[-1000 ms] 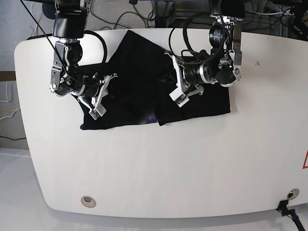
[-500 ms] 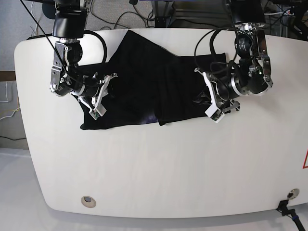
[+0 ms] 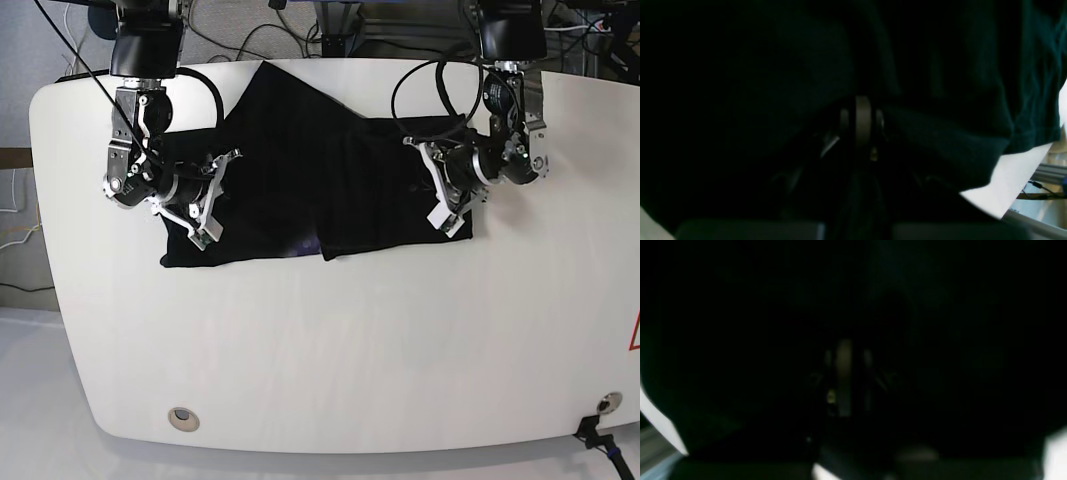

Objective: Fold the T-shirt properly
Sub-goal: 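Release the right gripper and regrasp the shirt's other end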

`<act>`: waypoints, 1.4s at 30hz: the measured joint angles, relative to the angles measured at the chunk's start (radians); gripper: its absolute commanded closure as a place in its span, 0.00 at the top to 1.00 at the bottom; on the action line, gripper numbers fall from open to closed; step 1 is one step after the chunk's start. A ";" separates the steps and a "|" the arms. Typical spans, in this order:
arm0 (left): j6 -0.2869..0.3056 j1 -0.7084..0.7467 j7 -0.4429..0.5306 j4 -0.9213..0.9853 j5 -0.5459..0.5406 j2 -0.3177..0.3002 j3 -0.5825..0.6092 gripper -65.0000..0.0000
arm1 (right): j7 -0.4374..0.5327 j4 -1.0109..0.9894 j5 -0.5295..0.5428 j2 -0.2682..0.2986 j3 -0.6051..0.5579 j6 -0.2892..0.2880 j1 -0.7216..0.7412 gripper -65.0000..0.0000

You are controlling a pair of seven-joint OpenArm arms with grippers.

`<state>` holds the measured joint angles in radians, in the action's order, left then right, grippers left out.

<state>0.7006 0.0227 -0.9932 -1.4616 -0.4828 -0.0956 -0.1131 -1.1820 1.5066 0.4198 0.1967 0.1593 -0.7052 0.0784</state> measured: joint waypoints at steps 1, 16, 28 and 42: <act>0.000 0.001 0.000 0.000 0.000 -0.002 0.001 0.00 | -0.021 0.037 -0.024 0.002 0.000 0.006 -0.005 0.23; 0.000 0.002 0.008 0.000 -0.003 -0.024 0.002 0.00 | -0.030 0.114 -0.031 -0.010 0.443 0.006 0.030 0.79; 0.000 0.002 0.008 0.000 -0.003 -0.024 0.002 0.00 | -0.026 -0.351 0.327 0.100 0.539 0.009 0.092 0.79; 0.000 0.002 0.008 0.000 -0.003 -0.024 0.002 0.00 | -0.063 -0.427 0.498 0.113 0.507 0.009 0.090 0.79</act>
<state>0.7006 0.0242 -0.9855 -1.4612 -0.4854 -0.1200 -0.1116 -1.2453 1.0798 0.9176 0.3099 0.6666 -0.6964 0.1684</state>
